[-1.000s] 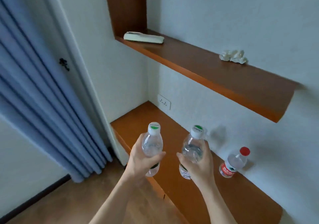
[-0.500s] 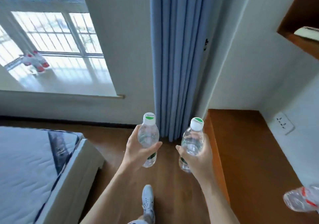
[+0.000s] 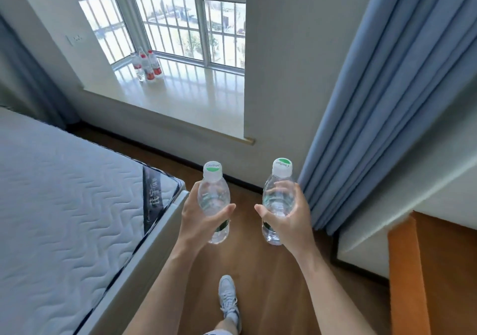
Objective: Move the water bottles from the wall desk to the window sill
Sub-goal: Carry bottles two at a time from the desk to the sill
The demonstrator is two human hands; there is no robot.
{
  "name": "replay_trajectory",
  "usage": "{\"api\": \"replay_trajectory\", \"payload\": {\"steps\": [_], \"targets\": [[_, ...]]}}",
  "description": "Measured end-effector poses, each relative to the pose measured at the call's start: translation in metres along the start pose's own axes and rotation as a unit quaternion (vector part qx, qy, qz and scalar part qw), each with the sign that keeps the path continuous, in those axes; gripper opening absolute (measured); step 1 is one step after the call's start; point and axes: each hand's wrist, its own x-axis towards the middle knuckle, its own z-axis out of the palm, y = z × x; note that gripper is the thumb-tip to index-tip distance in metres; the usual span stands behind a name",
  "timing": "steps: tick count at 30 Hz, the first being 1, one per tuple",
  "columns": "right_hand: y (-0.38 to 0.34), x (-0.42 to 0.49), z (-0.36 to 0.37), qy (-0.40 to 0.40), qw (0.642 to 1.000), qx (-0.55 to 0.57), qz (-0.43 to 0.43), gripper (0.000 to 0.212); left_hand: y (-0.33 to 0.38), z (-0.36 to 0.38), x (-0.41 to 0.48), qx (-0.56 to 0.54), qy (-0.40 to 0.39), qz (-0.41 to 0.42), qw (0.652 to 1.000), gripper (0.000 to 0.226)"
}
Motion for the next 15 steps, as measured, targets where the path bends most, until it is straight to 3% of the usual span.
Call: {"api": "replay_trajectory", "payload": {"steps": [15], "targets": [[-0.017, 0.231, 0.147, -0.032, 0.997, -0.028, -0.057, 0.060, -0.016, -0.061, 0.247, -0.038, 0.073, 0.023, 0.996, 0.060]]}}
